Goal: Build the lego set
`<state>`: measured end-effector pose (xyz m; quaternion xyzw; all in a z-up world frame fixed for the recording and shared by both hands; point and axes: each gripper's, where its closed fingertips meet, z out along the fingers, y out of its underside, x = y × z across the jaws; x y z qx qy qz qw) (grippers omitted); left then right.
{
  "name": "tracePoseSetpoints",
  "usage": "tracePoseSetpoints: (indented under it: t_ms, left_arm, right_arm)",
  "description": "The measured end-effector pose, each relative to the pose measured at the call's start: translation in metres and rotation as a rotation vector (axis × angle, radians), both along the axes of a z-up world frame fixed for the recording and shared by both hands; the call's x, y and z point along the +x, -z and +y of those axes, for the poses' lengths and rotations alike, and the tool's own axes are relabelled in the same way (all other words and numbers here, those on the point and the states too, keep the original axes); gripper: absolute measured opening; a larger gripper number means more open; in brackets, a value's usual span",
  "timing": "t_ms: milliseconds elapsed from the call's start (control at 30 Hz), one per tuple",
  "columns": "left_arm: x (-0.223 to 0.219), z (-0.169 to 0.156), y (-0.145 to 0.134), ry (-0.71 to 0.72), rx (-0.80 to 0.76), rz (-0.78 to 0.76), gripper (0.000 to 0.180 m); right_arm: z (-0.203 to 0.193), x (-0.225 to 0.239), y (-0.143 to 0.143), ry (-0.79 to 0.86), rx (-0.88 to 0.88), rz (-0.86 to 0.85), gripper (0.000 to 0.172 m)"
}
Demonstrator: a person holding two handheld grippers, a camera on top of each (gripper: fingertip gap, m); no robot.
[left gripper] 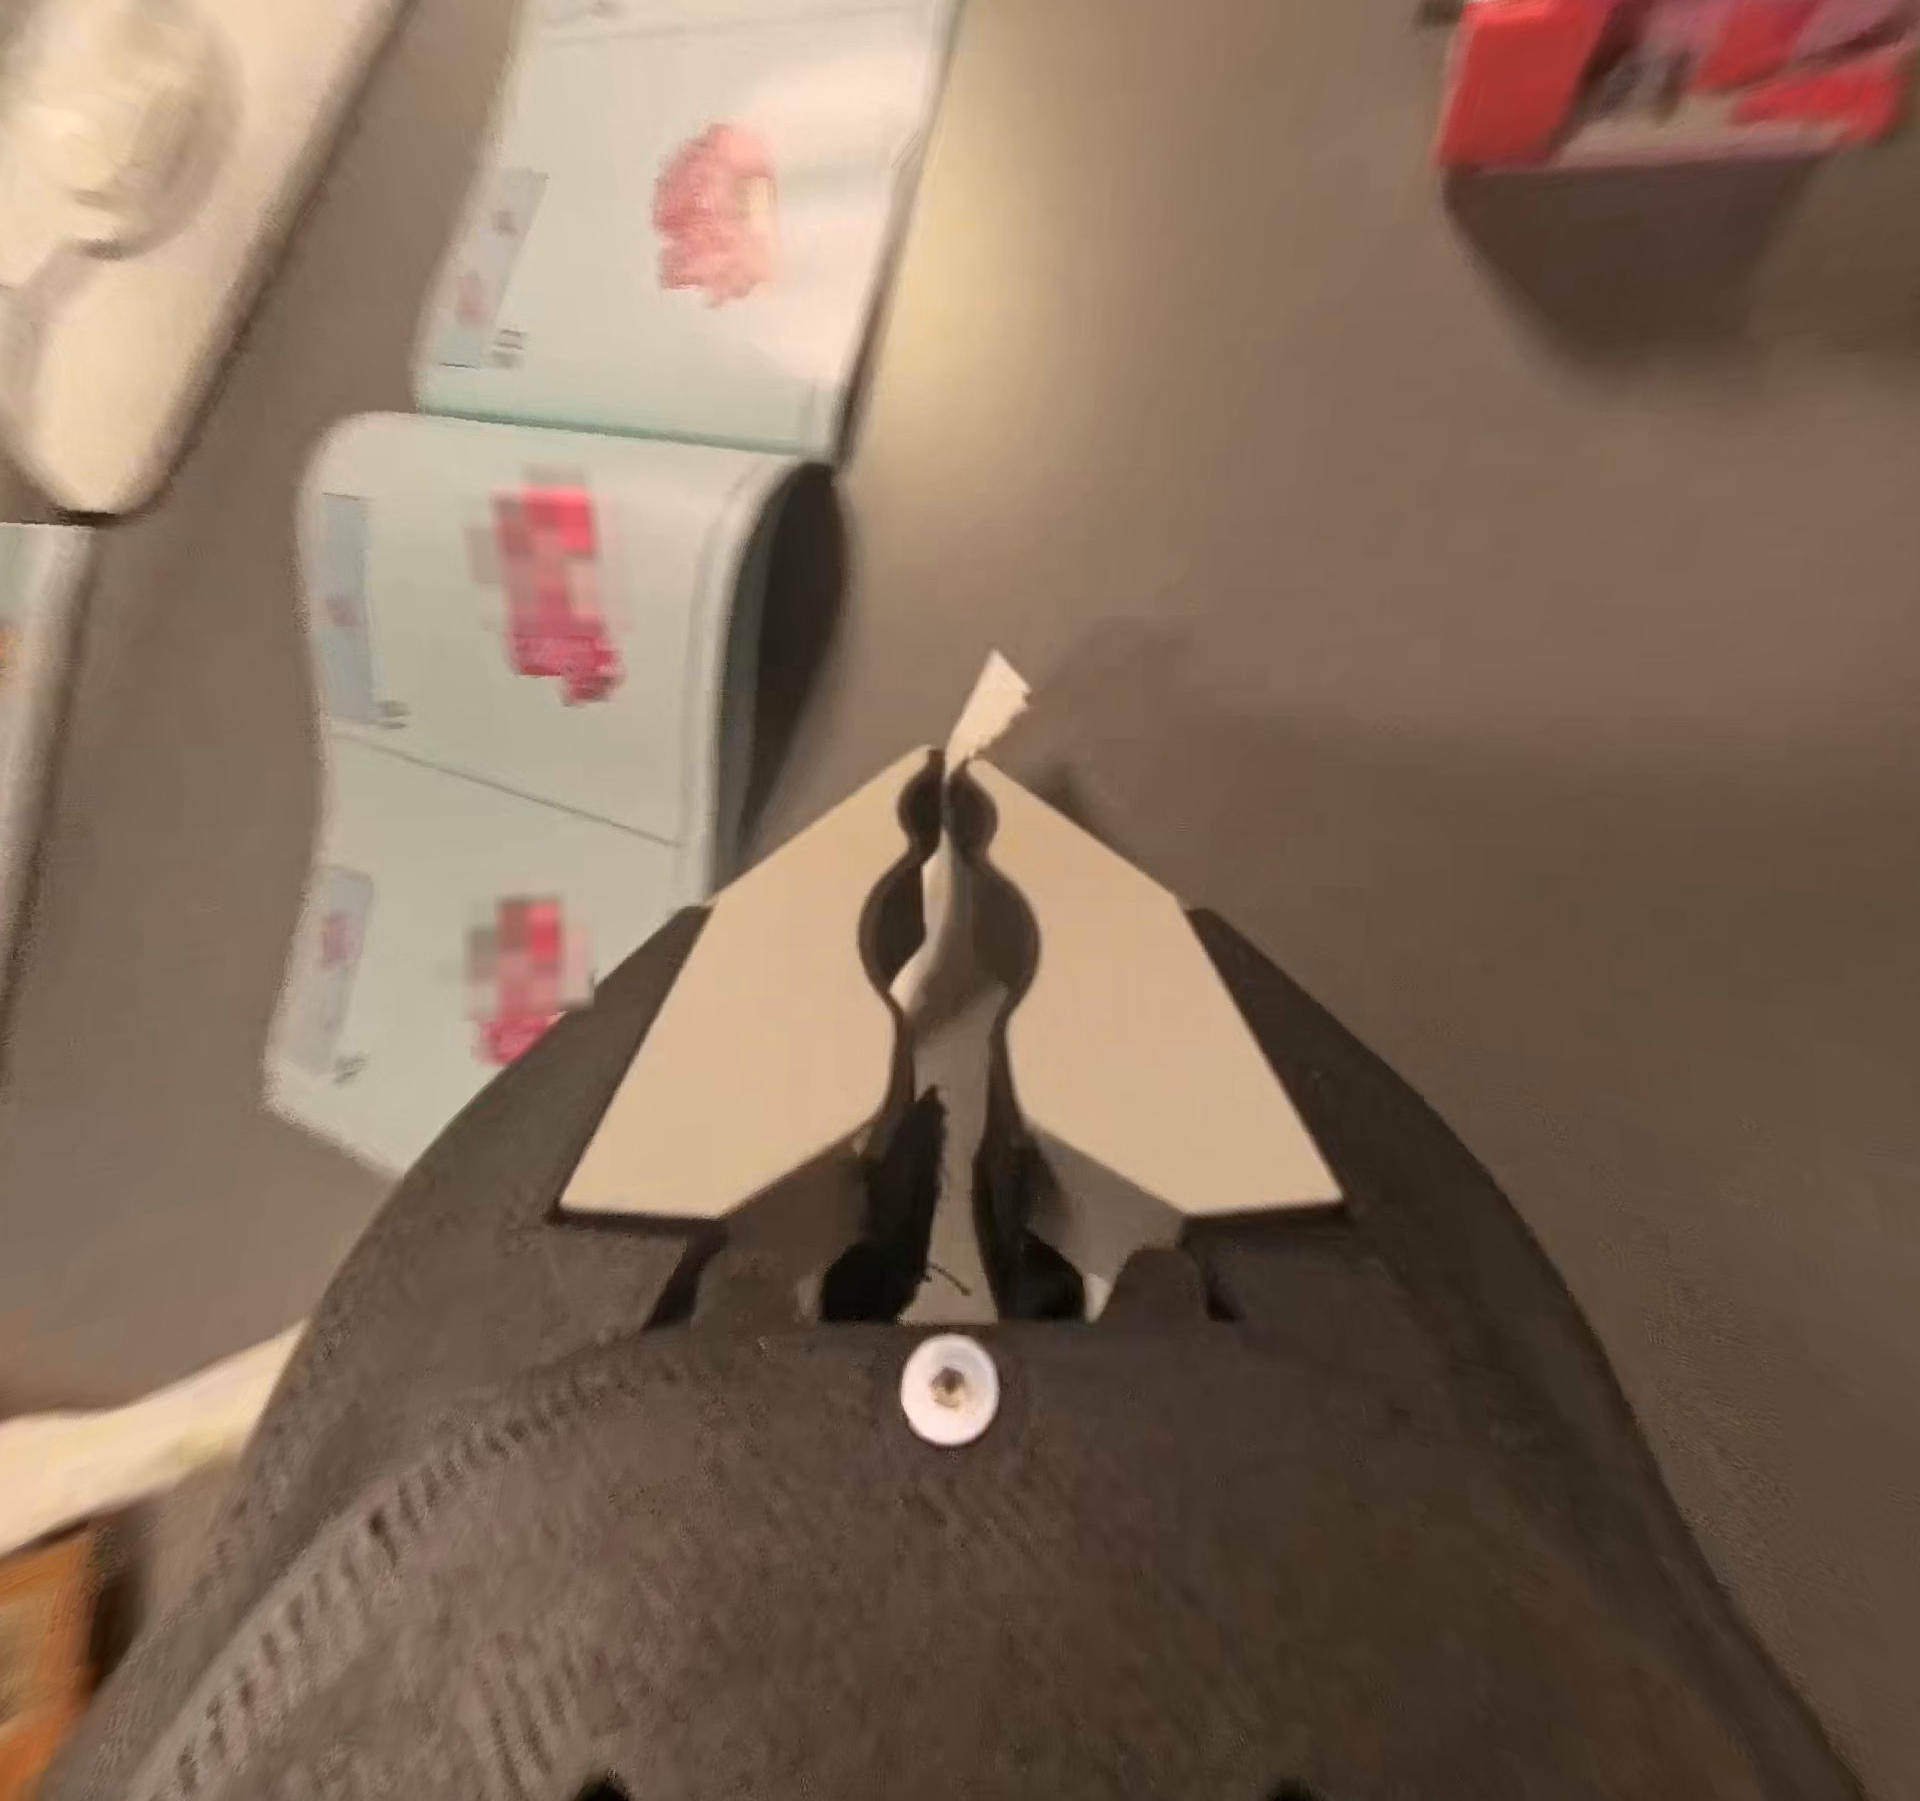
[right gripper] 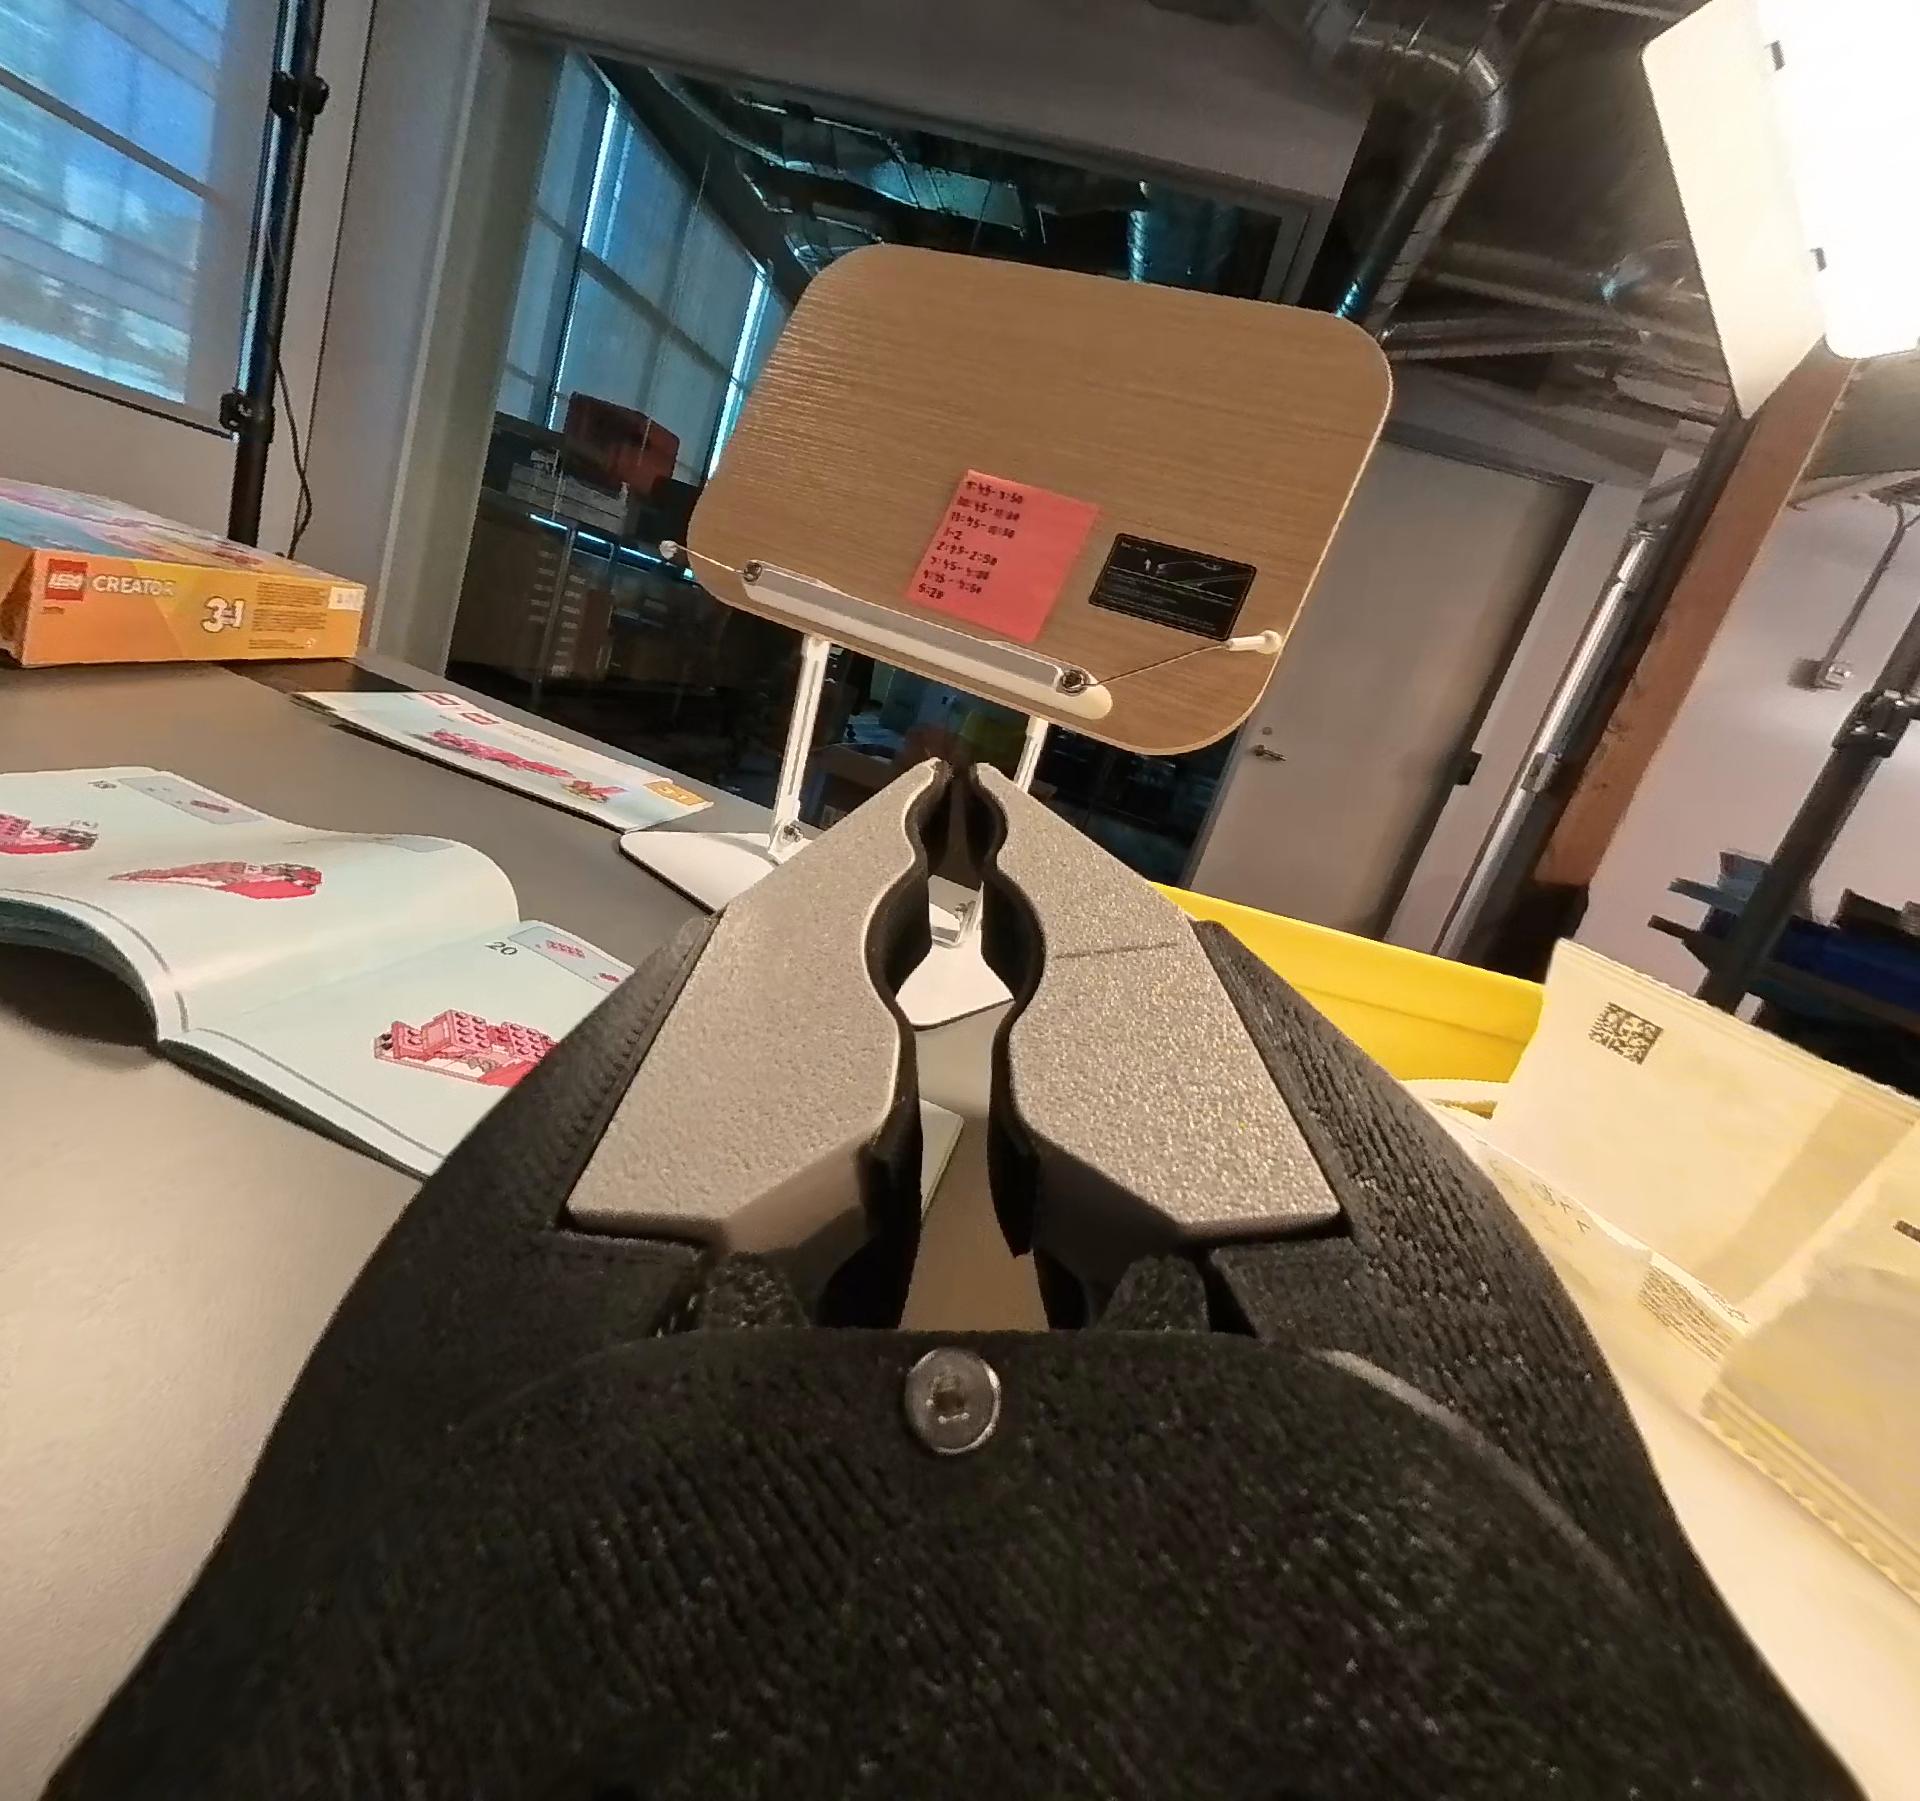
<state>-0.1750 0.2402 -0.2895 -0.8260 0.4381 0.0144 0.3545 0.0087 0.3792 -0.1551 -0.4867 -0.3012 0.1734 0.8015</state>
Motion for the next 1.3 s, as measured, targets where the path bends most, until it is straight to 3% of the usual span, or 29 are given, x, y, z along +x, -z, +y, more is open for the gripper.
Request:
tracePoseSetpoints:
  t_ms: [167,300,467,567,667,833,967,1067,1167,1267,1300]
  left_arm:
    - [-0.013,0.019,-0.029,-0.101,0.202,0.117,0.0]
    - [-0.022,0.032,-0.085,-0.175,0.451,0.251,0.0]
    - [0.019,0.054,-0.163,-0.098,0.636,0.321,0.0]
    - [0.077,0.074,-0.217,0.044,0.767,0.186,0.0]
    - [0.163,0.088,-0.252,0.294,0.656,-0.178,0.0]
    - [0.263,0.111,-0.294,0.54,0.455,-0.495,0.0]
    - [0.309,0.136,-0.298,0.574,0.255,-0.698,0.0]
    - [0.325,0.149,-0.295,0.581,0.182,-0.834,0.0]
    - [0.332,0.152,-0.309,0.614,0.186,-1.007,0.0]
    - [0.343,0.164,-0.294,0.594,0.138,-1.002,0.002]
    - [0.348,0.17,-0.278,0.568,0.073,-0.958,0.021]
  right_arm:
    - [0.001,0.003,-0.001,0.017,0.006,0.0,0.0]
    - [-0.001,0.001,0.0,0.006,0.011,-0.006,0.0]
    - [-0.006,-0.009,0.005,0.005,0.04,-0.089,0.0]
    - [-0.01,-0.015,0.009,0.008,0.074,-0.152,0.0]
    - [-0.013,-0.023,0.015,0.013,0.102,-0.221,0.0]
    - [-0.016,-0.029,0.019,0.001,0.114,-0.262,0.0]
    - [-0.015,-0.028,0.021,-0.004,0.098,-0.26,0.0]
    - [-0.015,-0.029,0.021,-0.006,0.097,-0.263,0.0]
    - [-0.015,-0.029,0.021,-0.008,0.095,-0.258,0.0]
    - [-0.015,-0.029,0.021,-0.009,0.091,-0.257,0.0]
    - [-0.015,-0.029,0.021,-0.011,0.09,-0.255,0.0]
